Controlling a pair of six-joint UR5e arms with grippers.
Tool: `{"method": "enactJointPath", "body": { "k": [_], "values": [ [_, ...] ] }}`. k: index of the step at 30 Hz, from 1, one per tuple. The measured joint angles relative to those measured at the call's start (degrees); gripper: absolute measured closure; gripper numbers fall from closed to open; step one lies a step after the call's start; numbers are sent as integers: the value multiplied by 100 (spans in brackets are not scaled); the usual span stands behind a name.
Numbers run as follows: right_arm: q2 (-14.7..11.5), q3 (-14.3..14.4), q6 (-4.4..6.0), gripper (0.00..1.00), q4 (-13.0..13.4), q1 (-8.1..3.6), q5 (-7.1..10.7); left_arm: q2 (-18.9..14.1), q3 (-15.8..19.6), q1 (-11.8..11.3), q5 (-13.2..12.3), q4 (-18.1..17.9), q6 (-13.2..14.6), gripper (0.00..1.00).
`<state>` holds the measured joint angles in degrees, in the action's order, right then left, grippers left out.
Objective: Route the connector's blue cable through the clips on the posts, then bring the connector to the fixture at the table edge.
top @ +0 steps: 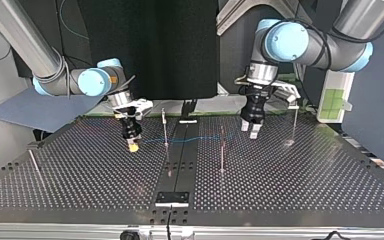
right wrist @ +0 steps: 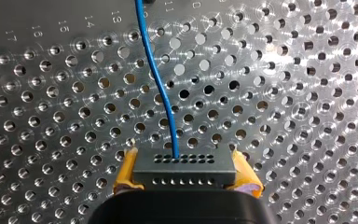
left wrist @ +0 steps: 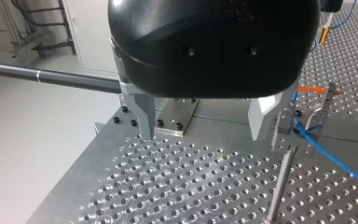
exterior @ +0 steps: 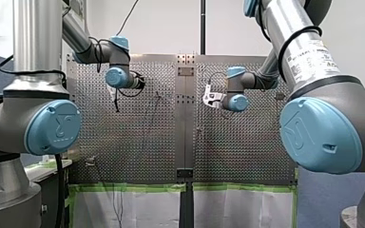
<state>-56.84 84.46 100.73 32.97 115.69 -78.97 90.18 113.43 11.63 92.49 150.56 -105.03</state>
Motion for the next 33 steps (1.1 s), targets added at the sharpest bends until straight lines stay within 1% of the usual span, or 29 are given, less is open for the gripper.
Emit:
{"method": "enactJointPath", "body": {
  "k": [5, 10, 15, 18, 21, 28, 33],
  "values": [
    [0, 2, 1, 100, 6, -6, 3, -10, -119, 43, 64, 250, 125, 0],
    [0, -1, 1, 100, 12, -14, 4, 9, -135, 124, 252, 485, 210, 0],
    [0, 1, 1, 100, 11, -16, 4, 138, -137, 219, 334, 703, 339, 0],
    [0, 3, 1, 100, 10, -16, 4, 261, -138, 269, 341, 847, 436, 0],
    [0, 1, 1, 100, 12, -16, 4, 332, -144, 305, 341, 998, 477, 0],
    [0, 0, 1, 100, 2, -10, 4, 360, -162, 347, 282, 1309, 492, 0],
    [0, 0, 1, 100, 0, -1, 4, 361, -177, 354, 191, 1362, 497, 0]
  ]
}}
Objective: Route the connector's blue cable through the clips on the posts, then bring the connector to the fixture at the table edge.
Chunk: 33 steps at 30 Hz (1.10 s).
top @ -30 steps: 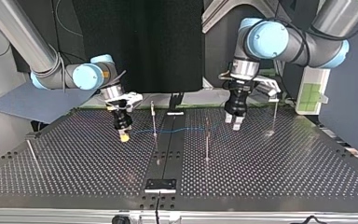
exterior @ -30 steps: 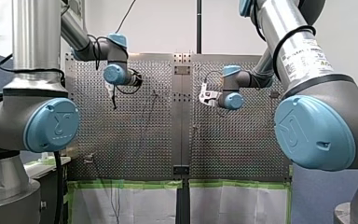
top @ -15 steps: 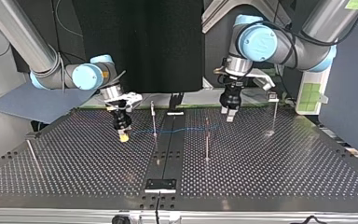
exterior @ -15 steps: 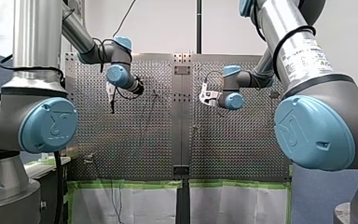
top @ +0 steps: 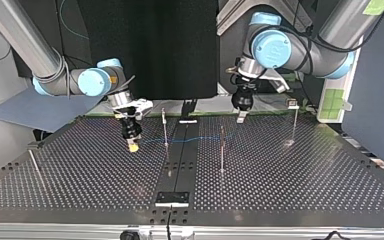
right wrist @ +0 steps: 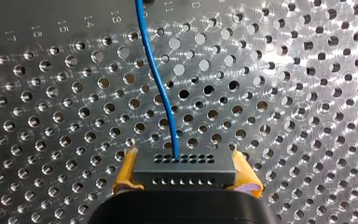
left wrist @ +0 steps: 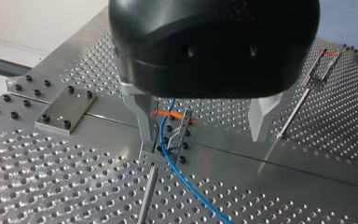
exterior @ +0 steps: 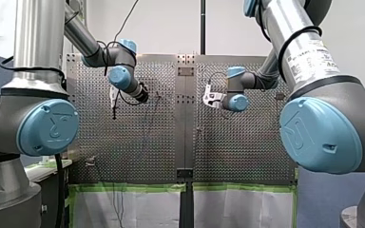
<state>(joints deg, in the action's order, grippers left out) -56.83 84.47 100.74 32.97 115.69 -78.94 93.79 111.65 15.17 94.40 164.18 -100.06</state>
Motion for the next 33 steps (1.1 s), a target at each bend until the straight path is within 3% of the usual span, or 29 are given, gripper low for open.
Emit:
{"method": "enactJointPath", "body": {
  "k": [13, 33],
  "values": [
    [0, 0, 0, 100, -4, 10, 0, -3, -36, 1, -409, -330, -94, 0],
    [0, 1, 0, 100, -28, 11, 0, -5, -39, 1, -407, -367, -66, 0]
  ]
}}
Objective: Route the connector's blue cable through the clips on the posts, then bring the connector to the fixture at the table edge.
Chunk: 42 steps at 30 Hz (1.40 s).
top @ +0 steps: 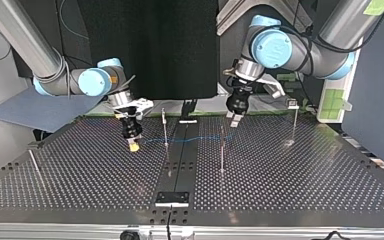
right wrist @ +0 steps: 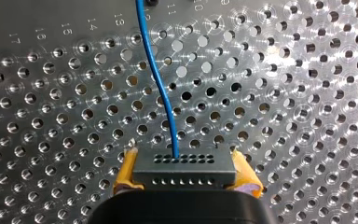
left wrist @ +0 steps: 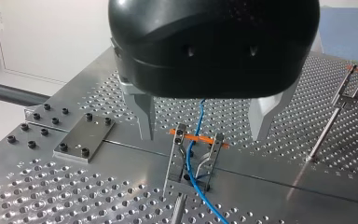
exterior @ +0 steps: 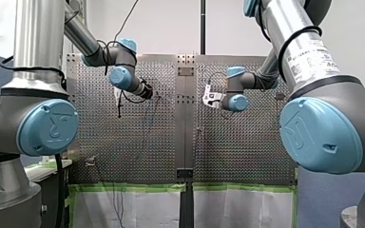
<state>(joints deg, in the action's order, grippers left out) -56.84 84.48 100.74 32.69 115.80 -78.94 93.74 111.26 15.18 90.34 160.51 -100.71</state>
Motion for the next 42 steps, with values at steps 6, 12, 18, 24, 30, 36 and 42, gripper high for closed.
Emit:
{"method": "enactJointPath", "body": {
  "k": [6, 12, 18, 24, 30, 36, 42],
  "values": [
    [0, 2, 0, 100, -45, 0, 0, 1, 0, 26, 9, -3, 108, 0],
    [0, 3, 0, 100, -109, 0, 0, 2, -21, 195, 70, -135, 285, 0],
    [0, 2, 0, 100, -144, 0, 1, 40, -272, 517, 367, -455, 273, 0],
    [0, 2, -1, 100, -158, 0, 10, 239, -536, 786, 634, -543, 348, 0],
    [0, 3, 0, 100, -165, 0, 29, 538, -840, 1091, 939, -591, 562, 0],
    [0, 3, 0, 100, -166, 0, 35, 794, -1003, 1386, 1234, -675, 593, 0],
    [0, 3, -4, 100, -206, 0, 35, 847, -1019, 1687, 1535, -686, 549, 0]
  ]
}}
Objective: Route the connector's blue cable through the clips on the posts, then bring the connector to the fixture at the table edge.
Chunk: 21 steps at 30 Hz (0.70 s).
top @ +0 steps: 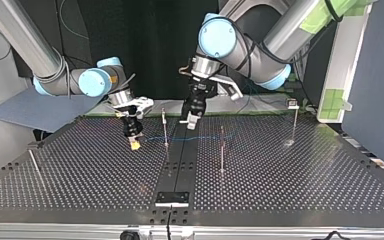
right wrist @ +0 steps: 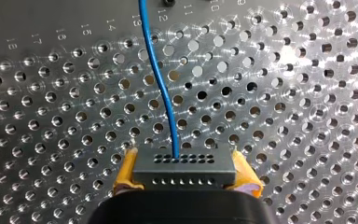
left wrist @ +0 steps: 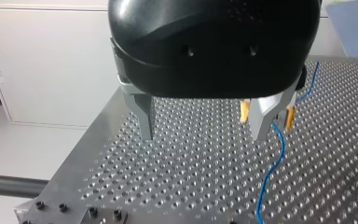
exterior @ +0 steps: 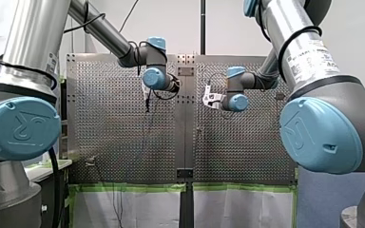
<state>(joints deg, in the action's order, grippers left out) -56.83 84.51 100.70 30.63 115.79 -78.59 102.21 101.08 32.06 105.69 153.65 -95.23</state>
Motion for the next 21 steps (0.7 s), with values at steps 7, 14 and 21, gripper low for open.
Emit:
{"method": "enactJointPath", "body": {
  "k": [7, 14, 21],
  "values": [
    [0, 0, -1, 100, -18, 2, -3, 1, -2, 341, 341, -42, -269, 0],
    [0, 0, 3, 100, -8, 2, -8, 2, -2, 547, 670, -57, -360, 0],
    [0, 0, 4, 100, 9, 1, -8, 78, -4, 555, 927, -167, -351, 0]
  ]
}}
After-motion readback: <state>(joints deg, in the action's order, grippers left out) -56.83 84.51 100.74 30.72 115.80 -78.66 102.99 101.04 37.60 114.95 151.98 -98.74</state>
